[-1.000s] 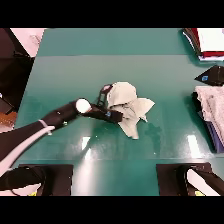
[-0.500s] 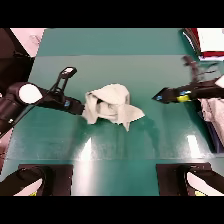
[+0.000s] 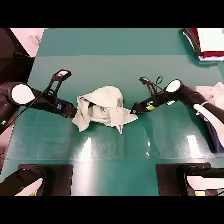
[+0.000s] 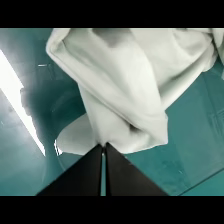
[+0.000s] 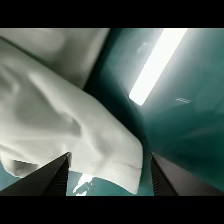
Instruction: Fold the shirts.
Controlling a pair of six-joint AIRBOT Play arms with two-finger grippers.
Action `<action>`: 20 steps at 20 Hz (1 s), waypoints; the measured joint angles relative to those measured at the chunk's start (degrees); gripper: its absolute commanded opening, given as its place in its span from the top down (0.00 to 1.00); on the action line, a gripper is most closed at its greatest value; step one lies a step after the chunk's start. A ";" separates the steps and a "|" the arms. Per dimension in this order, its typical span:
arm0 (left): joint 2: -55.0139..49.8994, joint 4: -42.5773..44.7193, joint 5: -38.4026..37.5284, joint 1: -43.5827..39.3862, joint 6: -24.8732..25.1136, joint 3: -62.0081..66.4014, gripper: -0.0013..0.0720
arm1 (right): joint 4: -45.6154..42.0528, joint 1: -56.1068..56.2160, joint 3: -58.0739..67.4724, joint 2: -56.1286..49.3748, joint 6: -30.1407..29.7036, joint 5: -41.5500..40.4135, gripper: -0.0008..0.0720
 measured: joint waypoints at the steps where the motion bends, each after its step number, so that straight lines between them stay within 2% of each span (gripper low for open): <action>1: 0.00 0.17 -0.15 0.00 0.00 0.00 0.95 | 1.14 0.24 0.15 -1.25 -0.26 0.76 0.33; 3: 0.02 0.22 -0.35 0.00 0.00 0.00 0.95 | 2.10 1.03 0.24 -3.21 -0.90 1.25 0.85; 4: 0.02 0.26 -0.50 0.00 0.00 0.00 0.95 | 2.01 1.44 0.22 -3.91 -0.96 1.18 0.96; 7: 0.07 1.66 -1.14 0.00 -0.02 0.76 0.95 | 1.81 1.33 0.26 -3.52 -1.33 0.28 0.97; 10: 0.07 6.84 -3.08 0.02 -0.20 6.69 0.95 | 2.08 -2.58 1.36 1.92 -0.52 -0.22 0.97; 14: 0.11 14.34 -7.72 0.02 0.72 22.25 0.95 | 2.14 -11.19 8.28 13.38 2.01 0.94 0.97; 20: 0.13 17.79 -12.07 0.02 2.67 48.54 0.95 | 2.49 -19.58 26.45 27.02 3.82 2.03 0.97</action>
